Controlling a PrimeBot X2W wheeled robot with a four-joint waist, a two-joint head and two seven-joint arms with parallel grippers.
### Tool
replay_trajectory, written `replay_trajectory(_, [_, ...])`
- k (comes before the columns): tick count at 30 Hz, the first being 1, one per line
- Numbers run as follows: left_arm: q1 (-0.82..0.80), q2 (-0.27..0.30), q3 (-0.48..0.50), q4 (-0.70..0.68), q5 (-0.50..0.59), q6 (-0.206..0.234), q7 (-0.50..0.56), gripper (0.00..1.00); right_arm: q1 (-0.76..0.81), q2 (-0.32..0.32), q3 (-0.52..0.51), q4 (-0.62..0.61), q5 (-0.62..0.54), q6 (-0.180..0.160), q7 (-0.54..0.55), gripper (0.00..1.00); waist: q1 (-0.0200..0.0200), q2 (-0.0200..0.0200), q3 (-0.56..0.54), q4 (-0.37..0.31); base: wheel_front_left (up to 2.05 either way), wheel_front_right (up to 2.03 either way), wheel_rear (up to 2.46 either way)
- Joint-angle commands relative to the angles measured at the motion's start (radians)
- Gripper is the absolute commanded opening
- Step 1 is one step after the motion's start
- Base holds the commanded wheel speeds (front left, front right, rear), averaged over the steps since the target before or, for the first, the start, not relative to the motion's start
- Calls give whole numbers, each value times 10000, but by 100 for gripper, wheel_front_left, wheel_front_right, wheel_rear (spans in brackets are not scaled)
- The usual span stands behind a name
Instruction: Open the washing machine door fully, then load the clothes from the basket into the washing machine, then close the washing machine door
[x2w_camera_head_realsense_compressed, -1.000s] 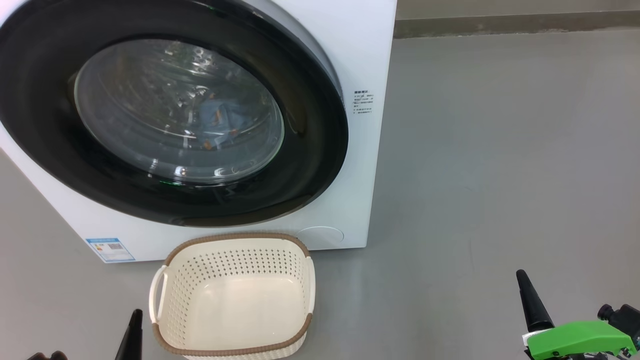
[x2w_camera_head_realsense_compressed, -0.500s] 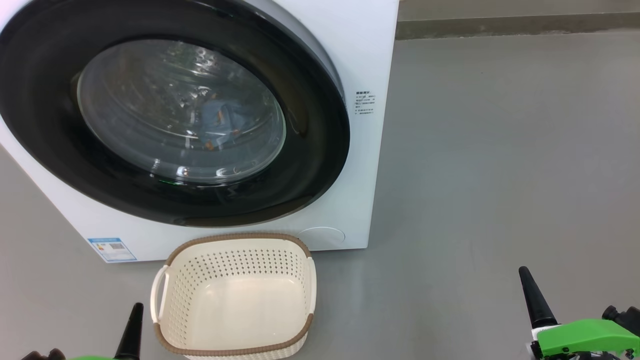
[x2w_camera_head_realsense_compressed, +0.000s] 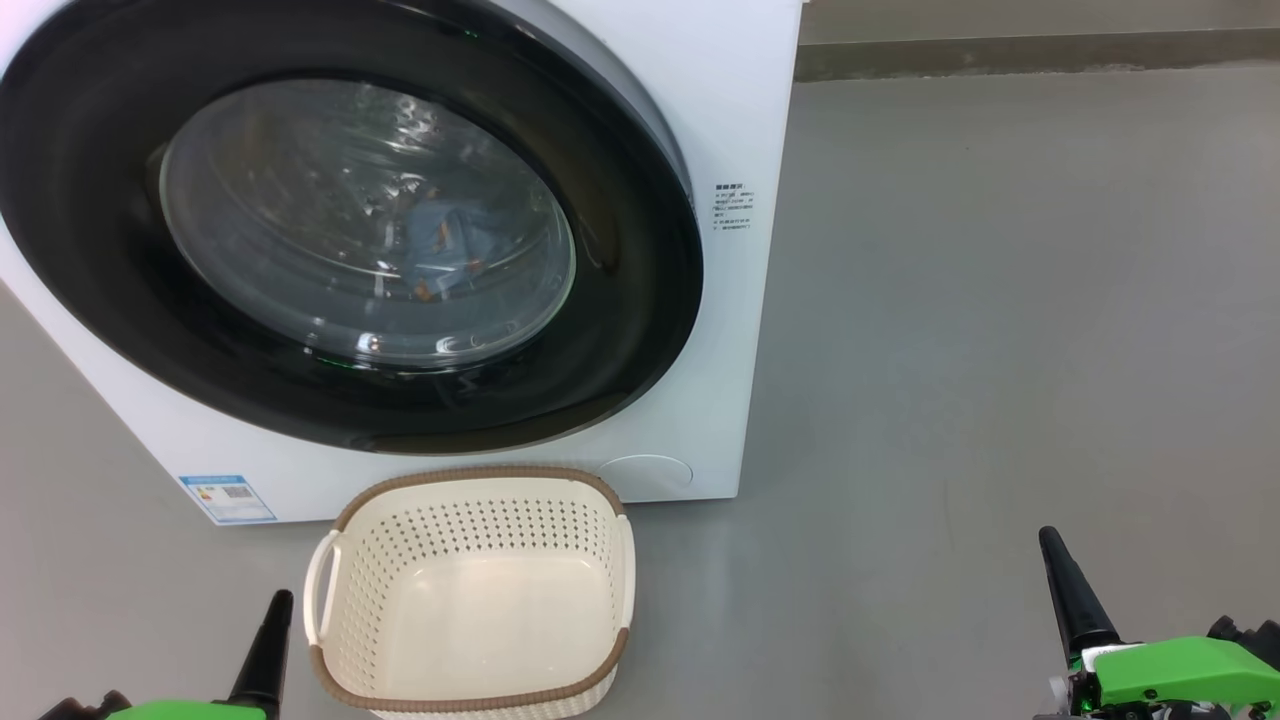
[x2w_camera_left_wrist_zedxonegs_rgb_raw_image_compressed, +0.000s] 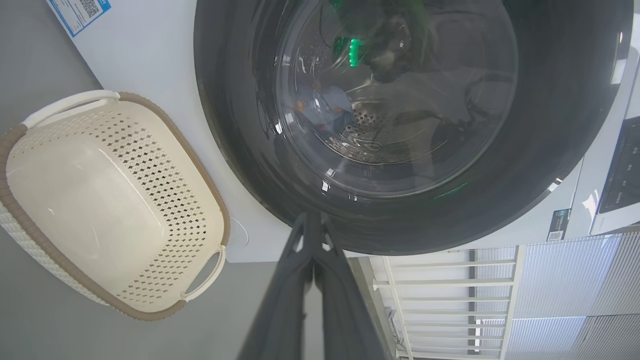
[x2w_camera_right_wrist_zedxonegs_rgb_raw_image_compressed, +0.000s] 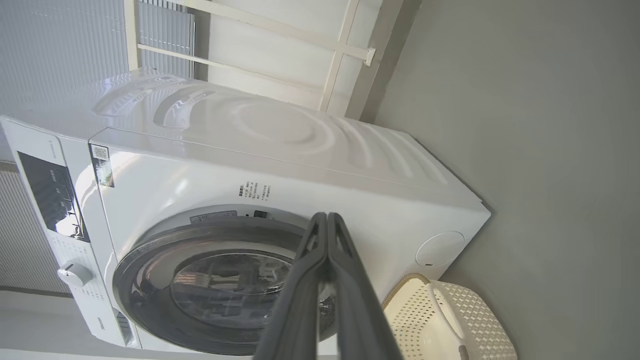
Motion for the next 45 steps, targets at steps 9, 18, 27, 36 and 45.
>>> replay_trajectory(9, [-617, 15, 467, -186, -1042, -28, 315, 0, -433, 26, 74, -419, 1138, -10, 325, 0, 0, -1, -18, 29, 0, 0, 0])
replay_trajectory(18, [-745, -68, 588, -183, -1899, -30, 581, 0, -458, 72, 21, -522, 2068, -11, 590, 0, 0, -1, -35, 57, 0, 0, 0])
replay_trajectory(27, [-795, -101, 637, -181, -2231, -31, 686, 0, -467, 89, 1, -562, 2430, -11, 693, 0, 0, -1, -42, 67, 0, 0, 0])
replay_trajectory(36, [-795, -103, 640, -181, -2229, -31, 688, 0, -467, 89, 1, -562, 2430, -11, 692, 0, 0, -1, -42, 67, 0, 0, 0])
replay_trajectory(45, [-795, -104, 641, -181, -2228, -31, 689, 0, -467, 89, 2, -562, 2431, -11, 692, 0, 0, -1, -42, 67, 0, 0, 0])
